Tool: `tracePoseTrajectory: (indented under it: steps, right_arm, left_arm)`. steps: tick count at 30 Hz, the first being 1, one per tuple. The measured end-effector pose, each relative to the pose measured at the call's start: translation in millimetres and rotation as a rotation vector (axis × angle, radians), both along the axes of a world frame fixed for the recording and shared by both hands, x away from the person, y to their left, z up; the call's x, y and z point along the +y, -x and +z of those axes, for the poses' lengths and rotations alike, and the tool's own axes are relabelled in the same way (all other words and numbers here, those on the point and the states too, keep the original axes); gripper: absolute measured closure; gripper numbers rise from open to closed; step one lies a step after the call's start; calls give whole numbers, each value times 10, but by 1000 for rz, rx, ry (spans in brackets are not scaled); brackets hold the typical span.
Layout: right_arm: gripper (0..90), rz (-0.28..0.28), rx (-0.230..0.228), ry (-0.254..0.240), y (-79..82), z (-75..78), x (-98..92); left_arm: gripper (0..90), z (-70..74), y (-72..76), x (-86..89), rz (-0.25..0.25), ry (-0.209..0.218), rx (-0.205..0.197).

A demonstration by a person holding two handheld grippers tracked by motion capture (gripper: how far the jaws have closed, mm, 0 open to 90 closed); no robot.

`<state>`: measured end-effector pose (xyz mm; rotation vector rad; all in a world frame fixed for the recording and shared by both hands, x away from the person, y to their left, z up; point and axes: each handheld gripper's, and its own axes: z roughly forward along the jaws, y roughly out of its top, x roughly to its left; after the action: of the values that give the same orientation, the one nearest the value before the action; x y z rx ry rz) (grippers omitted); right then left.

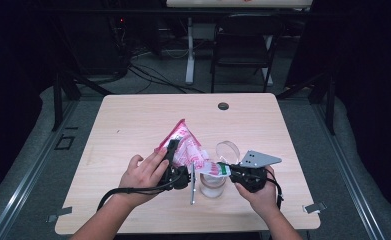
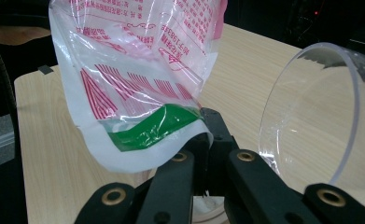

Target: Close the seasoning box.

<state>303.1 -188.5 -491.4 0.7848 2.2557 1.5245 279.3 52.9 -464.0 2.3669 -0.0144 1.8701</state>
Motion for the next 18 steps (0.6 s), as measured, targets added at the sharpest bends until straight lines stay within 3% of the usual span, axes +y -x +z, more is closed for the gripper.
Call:
tracePoseTrajectory:
  steps: [18]
  right_arm:
    - [900,1,-3,4,-4,-9,7]
  left_arm:
    - [658,-1,1,2,-2,4,-2]
